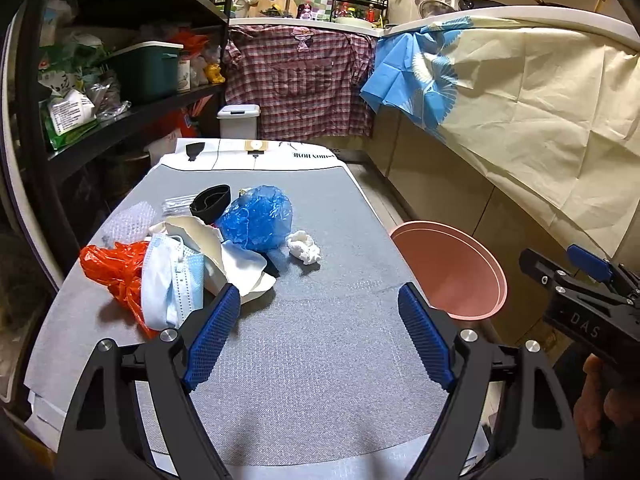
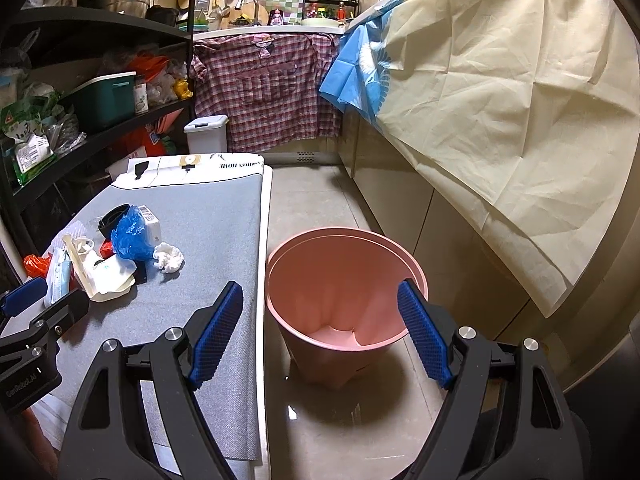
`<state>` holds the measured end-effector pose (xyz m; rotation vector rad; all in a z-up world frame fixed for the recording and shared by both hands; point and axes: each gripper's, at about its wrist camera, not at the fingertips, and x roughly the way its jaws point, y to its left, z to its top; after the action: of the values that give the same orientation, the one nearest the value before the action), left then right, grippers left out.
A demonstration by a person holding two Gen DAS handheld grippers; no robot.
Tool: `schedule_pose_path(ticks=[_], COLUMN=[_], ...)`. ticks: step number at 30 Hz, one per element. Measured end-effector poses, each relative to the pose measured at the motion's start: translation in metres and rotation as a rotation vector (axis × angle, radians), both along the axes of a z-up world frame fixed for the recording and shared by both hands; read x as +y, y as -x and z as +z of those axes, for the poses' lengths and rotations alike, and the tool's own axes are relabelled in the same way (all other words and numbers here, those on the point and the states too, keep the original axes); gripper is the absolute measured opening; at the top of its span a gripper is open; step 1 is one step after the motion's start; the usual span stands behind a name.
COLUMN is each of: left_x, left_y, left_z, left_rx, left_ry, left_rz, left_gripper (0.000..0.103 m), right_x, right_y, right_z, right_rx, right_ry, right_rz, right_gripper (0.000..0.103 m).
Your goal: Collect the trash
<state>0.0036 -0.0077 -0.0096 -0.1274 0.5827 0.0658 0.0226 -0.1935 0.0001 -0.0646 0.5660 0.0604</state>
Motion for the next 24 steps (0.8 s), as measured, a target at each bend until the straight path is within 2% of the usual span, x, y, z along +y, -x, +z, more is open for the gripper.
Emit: schedule_pose_path(ticks=[24], left_x=[-0.0061], left_y=[0.0001], left_z=[0.0014], left_rx=[-0.003], left_ry=[-0.005], left_rz=[-0.014], left_gripper=[0.079], right_x=[0.0021], right_y=[0.0011], right_z=[0.0000], right_rx=[-0.002], right_ry=[0.004], right_rz=[0.011], right_gripper=[0.078])
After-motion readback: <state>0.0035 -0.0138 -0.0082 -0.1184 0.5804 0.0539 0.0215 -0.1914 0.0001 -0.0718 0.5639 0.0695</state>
